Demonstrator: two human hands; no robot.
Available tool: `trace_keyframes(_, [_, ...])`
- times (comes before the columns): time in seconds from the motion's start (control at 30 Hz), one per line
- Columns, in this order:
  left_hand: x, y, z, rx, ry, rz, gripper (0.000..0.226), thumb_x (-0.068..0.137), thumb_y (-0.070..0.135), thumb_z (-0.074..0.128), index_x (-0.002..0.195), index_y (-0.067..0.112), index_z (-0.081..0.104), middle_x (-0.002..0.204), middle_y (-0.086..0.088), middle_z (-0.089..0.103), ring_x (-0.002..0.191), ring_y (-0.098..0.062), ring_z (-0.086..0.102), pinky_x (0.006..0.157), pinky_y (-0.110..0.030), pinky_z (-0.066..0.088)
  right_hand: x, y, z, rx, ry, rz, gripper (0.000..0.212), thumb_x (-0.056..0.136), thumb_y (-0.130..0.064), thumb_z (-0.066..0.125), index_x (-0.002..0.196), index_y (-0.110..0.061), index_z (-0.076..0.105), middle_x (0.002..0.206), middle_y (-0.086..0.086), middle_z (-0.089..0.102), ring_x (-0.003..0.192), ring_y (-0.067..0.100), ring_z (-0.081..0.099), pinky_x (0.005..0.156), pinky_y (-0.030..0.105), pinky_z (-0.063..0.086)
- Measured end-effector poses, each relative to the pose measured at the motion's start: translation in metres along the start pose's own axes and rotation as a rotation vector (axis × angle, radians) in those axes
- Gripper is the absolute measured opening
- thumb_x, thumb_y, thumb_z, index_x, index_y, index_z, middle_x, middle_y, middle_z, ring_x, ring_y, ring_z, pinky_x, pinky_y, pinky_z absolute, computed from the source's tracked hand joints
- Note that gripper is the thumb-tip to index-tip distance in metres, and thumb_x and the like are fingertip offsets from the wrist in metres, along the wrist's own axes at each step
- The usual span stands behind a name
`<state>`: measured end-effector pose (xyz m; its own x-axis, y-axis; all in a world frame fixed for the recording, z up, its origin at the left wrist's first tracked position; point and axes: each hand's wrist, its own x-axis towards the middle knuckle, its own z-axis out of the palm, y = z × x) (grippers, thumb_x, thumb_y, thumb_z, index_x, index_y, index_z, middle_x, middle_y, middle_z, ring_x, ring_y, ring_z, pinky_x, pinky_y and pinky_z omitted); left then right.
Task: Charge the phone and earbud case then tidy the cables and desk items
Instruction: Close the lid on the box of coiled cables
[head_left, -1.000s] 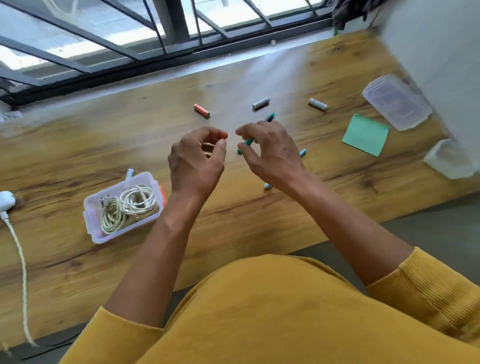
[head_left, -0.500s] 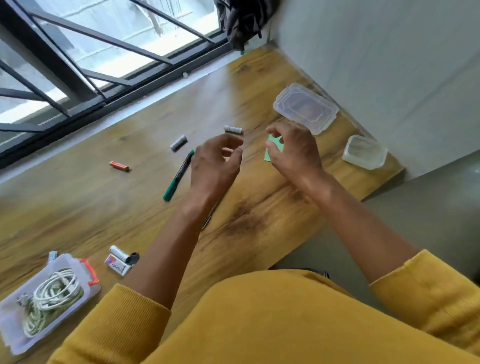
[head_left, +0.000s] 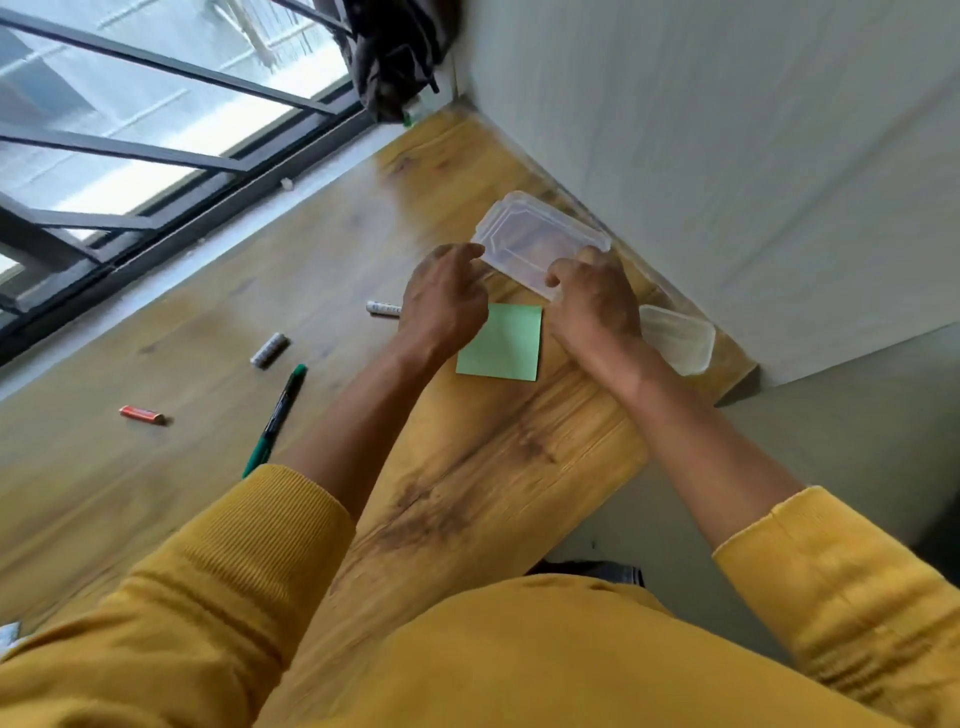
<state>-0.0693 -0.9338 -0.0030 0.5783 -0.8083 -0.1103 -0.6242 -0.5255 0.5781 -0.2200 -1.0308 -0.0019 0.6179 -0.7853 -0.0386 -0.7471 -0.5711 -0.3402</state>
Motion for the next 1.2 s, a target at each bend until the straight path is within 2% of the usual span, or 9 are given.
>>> trace_keyframes(0.2, [0.018,0.002,0.017,0.037,-0.034,0.008,0.048,0.099,0.011,0.050,0.145,0.018,0.062,0.149,-0.010,0.059,0.137,-0.032,0.052,0.113,-0.044,0.042,0.007,0.010,0.001,-0.032,-0.030,-0.007,0.021,0.089,0.001,0.062,0.105,-0.006,0.074,0.119,0.020,0.063,0.113,0.040,0.058,0.090,0.042,0.055])
trace_keyframes(0.43, [0.021,-0.001,0.014,0.003,-0.015,-0.025,0.048,0.099,0.016,0.054,0.146,0.017,0.061,0.155,-0.008,0.052,0.141,-0.033,0.045,0.115,-0.043,0.036,0.006,0.010,0.001,-0.042,0.015,-0.062,0.013,0.090,0.001,0.063,0.096,-0.006,0.071,0.107,0.014,0.066,0.103,0.034,0.061,0.077,0.041,0.056])
trace_keyframes(0.6, [0.003,-0.010,-0.009,-0.098,0.122,-0.019,0.047,0.096,0.015,0.061,0.142,0.020,0.064,0.153,-0.003,0.053,0.142,-0.026,0.046,0.115,-0.035,0.034,0.003,-0.004,-0.006,-0.028,0.168,-0.125,0.010,0.090,-0.003,0.060,0.089,-0.011,0.066,0.101,0.009,0.065,0.100,0.032,0.060,0.071,0.041,0.053])
trace_keyframes(0.67, [-0.012,-0.018,-0.023,-0.119,0.196,-0.007,0.047,0.094,0.015,0.064,0.140,0.022,0.065,0.149,-0.001,0.055,0.140,-0.024,0.048,0.116,-0.033,0.036,-0.001,-0.015,-0.009,0.004,0.215,-0.185,0.008,0.090,-0.007,0.056,0.088,-0.011,0.063,0.099,0.008,0.064,0.099,0.029,0.058,0.073,0.036,0.049])
trace_keyframes(0.73, [-0.030,-0.025,-0.039,-0.147,0.280,0.010,0.046,0.092,0.013,0.067,0.137,0.023,0.067,0.144,0.000,0.057,0.134,-0.023,0.052,0.115,-0.040,0.044,-0.006,-0.029,-0.015,0.071,0.237,-0.245,0.005,0.091,-0.011,0.056,0.091,-0.011,0.061,0.099,0.008,0.063,0.098,0.028,0.056,0.079,0.034,0.046])
trace_keyframes(0.83, [-0.060,-0.042,-0.067,-0.192,0.422,0.009,0.041,0.089,0.011,0.068,0.128,0.022,0.071,0.131,0.004,0.055,0.122,-0.020,0.058,0.101,-0.046,0.055,-0.014,-0.058,-0.023,0.139,0.250,-0.323,0.011,0.091,-0.016,0.055,0.097,-0.011,0.063,0.099,0.008,0.063,0.097,0.030,0.055,0.091,0.040,0.045])
trace_keyframes(1.0, [-0.115,-0.081,-0.110,-0.208,0.582,-0.086,0.033,0.091,0.019,0.069,0.123,0.026,0.072,0.129,0.004,0.057,0.115,-0.011,0.060,0.087,-0.027,0.058,-0.033,-0.114,-0.032,0.308,0.161,-0.496,0.020,0.095,-0.022,0.054,0.108,-0.010,0.064,0.108,0.004,0.064,0.103,0.028,0.052,0.090,0.040,0.041])
trace_keyframes(1.1, [-0.151,-0.110,-0.132,-0.196,0.643,-0.157,0.027,0.095,0.025,0.068,0.121,0.028,0.073,0.126,0.011,0.066,0.116,-0.010,0.063,0.088,-0.033,0.058,-0.046,-0.150,-0.028,0.406,0.095,-0.570,0.022,0.096,-0.021,0.054,0.111,-0.009,0.064,0.109,0.002,0.065,0.104,0.028,0.051,0.090,0.045,0.043])
trace_keyframes(1.2, [-0.188,-0.138,-0.150,-0.239,0.690,-0.242,0.023,0.096,0.030,0.068,0.118,0.029,0.075,0.120,0.013,0.071,0.113,-0.008,0.066,0.089,-0.038,0.060,-0.059,-0.183,-0.019,0.491,0.003,-0.614,0.019,0.099,-0.019,0.055,0.112,-0.010,0.064,0.107,-0.001,0.065,0.106,0.026,0.053,0.091,0.043,0.045])
